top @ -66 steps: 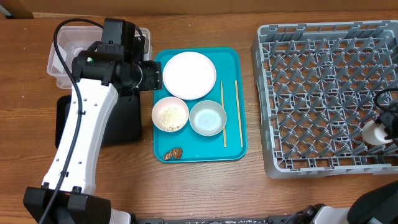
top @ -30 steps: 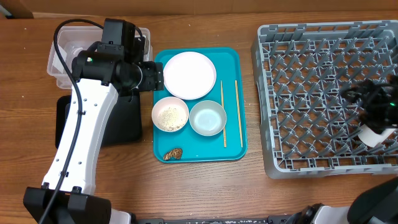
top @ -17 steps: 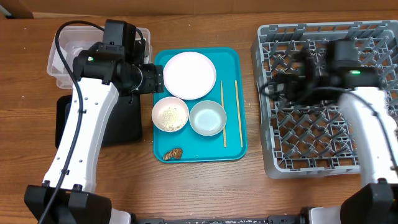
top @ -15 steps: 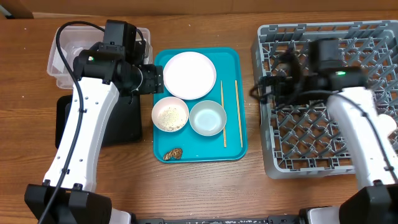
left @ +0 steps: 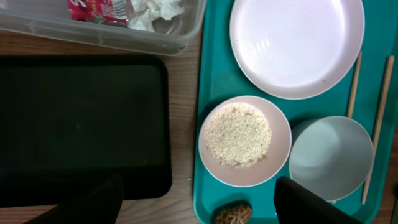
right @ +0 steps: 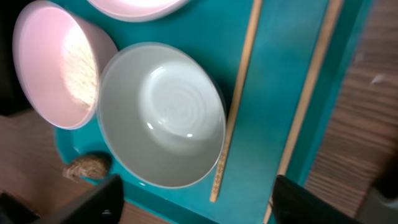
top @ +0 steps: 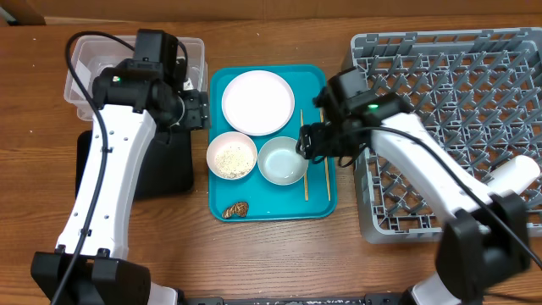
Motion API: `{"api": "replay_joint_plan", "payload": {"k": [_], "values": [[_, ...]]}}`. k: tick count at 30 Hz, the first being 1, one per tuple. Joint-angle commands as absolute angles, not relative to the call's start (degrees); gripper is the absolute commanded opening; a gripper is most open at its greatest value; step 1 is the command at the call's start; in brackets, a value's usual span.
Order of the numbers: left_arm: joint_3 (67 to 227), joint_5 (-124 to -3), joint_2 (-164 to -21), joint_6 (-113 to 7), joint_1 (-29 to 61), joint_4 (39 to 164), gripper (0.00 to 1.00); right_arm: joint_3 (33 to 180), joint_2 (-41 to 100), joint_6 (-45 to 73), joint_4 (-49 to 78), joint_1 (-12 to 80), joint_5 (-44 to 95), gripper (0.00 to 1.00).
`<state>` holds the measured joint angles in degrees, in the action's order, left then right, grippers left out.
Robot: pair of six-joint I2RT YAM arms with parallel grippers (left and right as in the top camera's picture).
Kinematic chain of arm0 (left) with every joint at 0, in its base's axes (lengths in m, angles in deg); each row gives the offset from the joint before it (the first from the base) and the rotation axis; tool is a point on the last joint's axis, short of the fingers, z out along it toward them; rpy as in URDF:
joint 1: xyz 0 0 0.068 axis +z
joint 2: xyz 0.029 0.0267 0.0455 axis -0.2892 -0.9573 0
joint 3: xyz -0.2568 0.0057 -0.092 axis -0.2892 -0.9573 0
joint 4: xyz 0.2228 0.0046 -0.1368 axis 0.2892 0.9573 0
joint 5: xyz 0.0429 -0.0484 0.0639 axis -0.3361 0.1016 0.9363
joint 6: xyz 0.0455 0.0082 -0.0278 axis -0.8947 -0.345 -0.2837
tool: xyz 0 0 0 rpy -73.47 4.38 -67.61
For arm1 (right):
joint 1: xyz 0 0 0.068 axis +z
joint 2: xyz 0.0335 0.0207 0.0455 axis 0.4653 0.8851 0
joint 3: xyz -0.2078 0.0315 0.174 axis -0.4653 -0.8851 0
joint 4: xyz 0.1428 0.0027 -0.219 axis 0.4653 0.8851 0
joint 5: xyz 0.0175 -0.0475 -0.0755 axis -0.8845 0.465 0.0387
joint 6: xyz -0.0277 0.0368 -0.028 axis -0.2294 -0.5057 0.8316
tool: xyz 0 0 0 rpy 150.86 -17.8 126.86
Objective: Sort waste into correct bins and load items into the dishwasher
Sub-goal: 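Reach the right gripper to the white bowl and grasp it, then carry the white bowl right and set it into the rack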
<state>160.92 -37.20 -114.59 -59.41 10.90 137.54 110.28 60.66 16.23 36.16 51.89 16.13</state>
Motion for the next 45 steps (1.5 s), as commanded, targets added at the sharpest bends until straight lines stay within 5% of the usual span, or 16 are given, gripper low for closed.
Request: {"api": "replay_joint_plan", "payload": {"k": [1,13,26,45], "values": [[161.65,-36.10,-115.16,-58.38,11.34,137.85,0.80,109.64,65.10,10.48,36.23,53.18,17.88,0.63],[161.65,-36.08,-115.16,-58.40,11.34,137.85,0.82,109.71,69.36,8.38,36.95,53.12,18.62,0.04],[161.65,-36.10,-115.16,-58.38,11.34,137.87,0.82,127.33,59.09,10.76,46.70,47.94,36.24,0.04],[161.65,-36.10,-115.18,-58.38,11.32,136.95,0.84,128.38,53.32,10.72,36.64,24.90,83.84,0.04]]}}
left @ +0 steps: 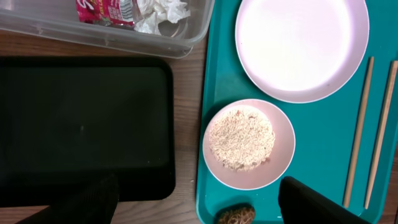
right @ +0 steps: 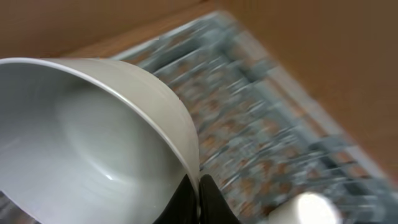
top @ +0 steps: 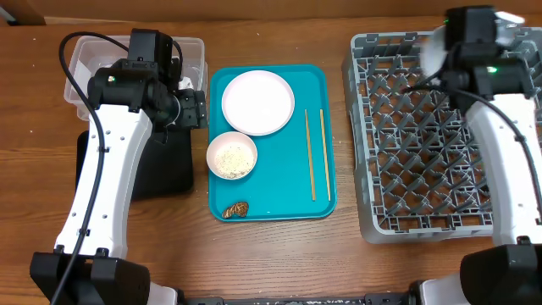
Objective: Sort waste into correct bins and load items into the dishwasher
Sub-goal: 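Carry the white bowl right and set it into the rack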
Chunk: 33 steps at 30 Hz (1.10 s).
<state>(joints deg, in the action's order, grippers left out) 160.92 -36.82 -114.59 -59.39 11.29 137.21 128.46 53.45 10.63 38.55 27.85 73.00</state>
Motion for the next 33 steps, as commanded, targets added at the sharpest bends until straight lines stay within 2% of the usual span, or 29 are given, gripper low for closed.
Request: {"api": "replay_joint_plan", "payload": {"k": [1,11,21,33], "values": [[161.65,-36.10,-115.18,-58.38,11.32,136.97,0.84,128.18,53.45,10.72,35.79,23.89,85.09,0.04],[161.65,-36.12,-115.18,-58.38,11.27,136.99,0.84,127.17,61.12,12.29,26.17,14.26,100.17,0.04],[161.65,-36.12,-115.18,-58.38,11.21,137.91,0.84,127.17,69.73,13.10,22.11,6.32,100.15,0.04],[161.65,-36.12,-115.18,-58.36,11.21,137.67,0.85,127.09,77.10,10.15,25.47,7.11,96.56,0.04]]}}
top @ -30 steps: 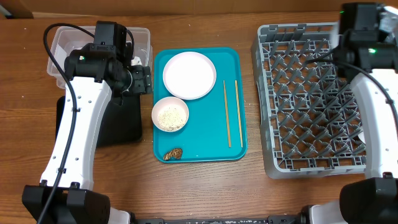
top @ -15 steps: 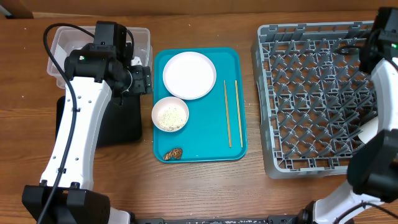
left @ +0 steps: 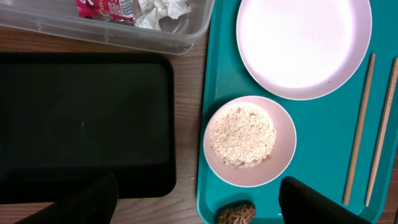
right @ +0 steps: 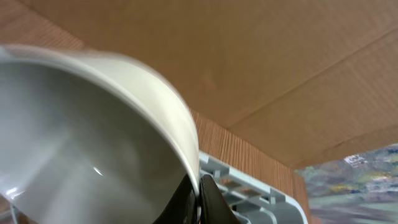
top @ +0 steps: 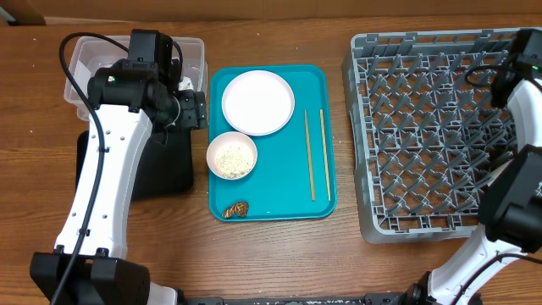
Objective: Sort waste into correct bins and load items into the dishwasher
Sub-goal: 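Carry the white bowl right and set it into the rack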
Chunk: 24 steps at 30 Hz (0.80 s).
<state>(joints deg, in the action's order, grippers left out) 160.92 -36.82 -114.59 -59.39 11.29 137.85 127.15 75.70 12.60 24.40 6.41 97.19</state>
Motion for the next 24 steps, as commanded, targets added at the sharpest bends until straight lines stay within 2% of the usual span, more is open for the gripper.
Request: {"api": "replay_joint_plan", "payload": {"k": [1,8,14,17,19,24], "values": [[161.65,-36.12,-115.18,-58.38,11.21,137.65,0.85,127.09,77.34,8.51,26.76,7.30,96.21,0.04],[161.65,-36.12,-115.18,-58.38,11.21,137.58,0.85,126.91,77.55,3.62,35.14,8.62,89.79,0.04],[161.65,-36.12,-115.18,-58.36,11.21,137.56,0.86,126.91,77.55,3.68,43.73,9.69,74.75,0.04],[161.65,-36.12,-115.18,-58.38,11.21,137.58,0.86,126.91,77.53,3.92,45.30,9.67,68.47,0.18],[161.65,-36.12,-115.18,-58.38,11.21,137.58,0.87,126.93,77.45,4.10,45.91,9.69,65.70,0.34],[161.65,-36.12,-115.18,-58.38,11.21,137.65,0.87,127.02,74.93,4.10,47.13,9.73,63.49,0.40]]}}
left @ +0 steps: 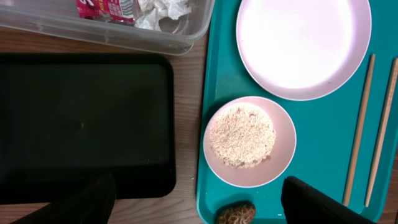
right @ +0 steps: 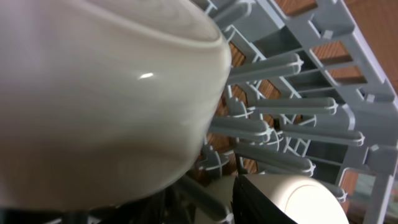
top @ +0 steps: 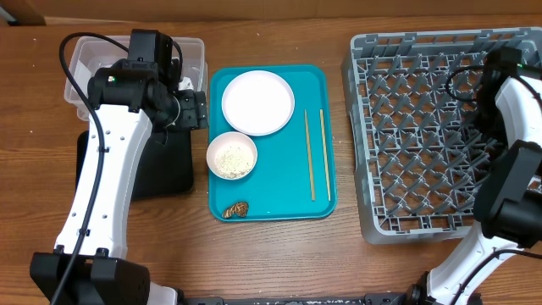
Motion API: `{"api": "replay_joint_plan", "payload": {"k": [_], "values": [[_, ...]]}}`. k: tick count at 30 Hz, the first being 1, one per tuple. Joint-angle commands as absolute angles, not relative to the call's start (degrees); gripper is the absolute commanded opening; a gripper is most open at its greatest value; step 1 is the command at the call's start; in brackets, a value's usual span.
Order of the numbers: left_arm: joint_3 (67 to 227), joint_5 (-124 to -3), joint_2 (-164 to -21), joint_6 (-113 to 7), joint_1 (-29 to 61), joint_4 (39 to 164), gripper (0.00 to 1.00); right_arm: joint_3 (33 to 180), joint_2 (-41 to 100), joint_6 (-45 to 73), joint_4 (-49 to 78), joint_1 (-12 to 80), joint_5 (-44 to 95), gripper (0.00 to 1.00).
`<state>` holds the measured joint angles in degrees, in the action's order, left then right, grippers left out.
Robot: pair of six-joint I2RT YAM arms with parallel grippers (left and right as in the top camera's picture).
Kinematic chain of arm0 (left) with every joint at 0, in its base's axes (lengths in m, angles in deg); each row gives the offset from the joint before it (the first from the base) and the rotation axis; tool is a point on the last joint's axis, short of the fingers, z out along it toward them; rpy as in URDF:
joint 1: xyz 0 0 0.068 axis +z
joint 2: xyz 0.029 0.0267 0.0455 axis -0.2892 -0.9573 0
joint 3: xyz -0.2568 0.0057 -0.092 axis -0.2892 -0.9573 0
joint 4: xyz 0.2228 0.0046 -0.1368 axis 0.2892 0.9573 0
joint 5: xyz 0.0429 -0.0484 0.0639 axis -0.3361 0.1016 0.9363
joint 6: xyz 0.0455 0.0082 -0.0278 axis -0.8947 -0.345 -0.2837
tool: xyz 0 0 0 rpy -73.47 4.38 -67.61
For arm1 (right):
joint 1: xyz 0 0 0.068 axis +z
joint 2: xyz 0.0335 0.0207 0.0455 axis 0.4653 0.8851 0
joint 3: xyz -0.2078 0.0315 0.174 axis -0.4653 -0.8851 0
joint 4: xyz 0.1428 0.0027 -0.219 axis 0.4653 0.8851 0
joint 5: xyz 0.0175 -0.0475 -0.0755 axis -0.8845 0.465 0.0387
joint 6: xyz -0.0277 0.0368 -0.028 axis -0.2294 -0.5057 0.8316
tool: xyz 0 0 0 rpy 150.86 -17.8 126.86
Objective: Sort waste into correct bins and load items into the dishwasher
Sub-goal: 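Carry the white bowl right and set it into the rack, then reach the left gripper to the pink rice bowl and grasp its rim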
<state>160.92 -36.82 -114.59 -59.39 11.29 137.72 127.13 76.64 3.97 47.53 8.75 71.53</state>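
The pale grey bowl (right: 106, 93) fills the right wrist view, its rounded outside toward the camera, against the tines of the grey dish rack (top: 423, 127). My right gripper (right: 208, 208) is just below it; its dark fingers stand apart with a tine showing between them. In the overhead view the right arm (top: 508, 76) covers the bowl. My left gripper (left: 199, 208) hangs open over the teal tray (top: 279, 178), above the pink bowl of rice (left: 249, 140) and a brown food lump (left: 235, 214).
On the tray also lie a white plate (top: 257, 102) and two chopsticks (top: 309, 152). A clear bin (left: 124, 12) with wrappers stands at the back left, a black bin (left: 81, 118) in front of it. A white rounded object (right: 280, 199) sits in the rack.
The bowl was held up before a cardboard wall with my right gripper shut on its rim. Now it lies against the rack tines and the fingers stand apart. The left arm has not moved.
My right gripper was open over the grey bowl on the tray. Then it was shut on the bowl's rim over the rack's far corner, the tray spot bare. It then held the bowl at the right edge; now the bowl is in the rack.
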Motion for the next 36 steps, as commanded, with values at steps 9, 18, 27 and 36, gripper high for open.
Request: {"api": "replay_joint_plan", "payload": {"k": [9,18,27,36], "values": [[161.65,-36.12,-115.18,-58.36,11.16,137.58,0.91,127.04,61.31,13.67,46.30,9.73,49.50,0.63],[161.65,-41.37,-115.34,-58.18,10.64,135.77,0.90,126.69,57.27,23.88,54.96,10.45,12.98,0.92],[161.65,-41.89,-117.98,-57.90,2.97,135.79,0.86,126.54,57.25,24.97,59.03,16.70,13.44,0.92],[161.65,-41.50,-127.44,-57.88,-5.69,138.44,0.86,126.54,57.25,24.93,58.63,20.73,16.89,0.93]]}}
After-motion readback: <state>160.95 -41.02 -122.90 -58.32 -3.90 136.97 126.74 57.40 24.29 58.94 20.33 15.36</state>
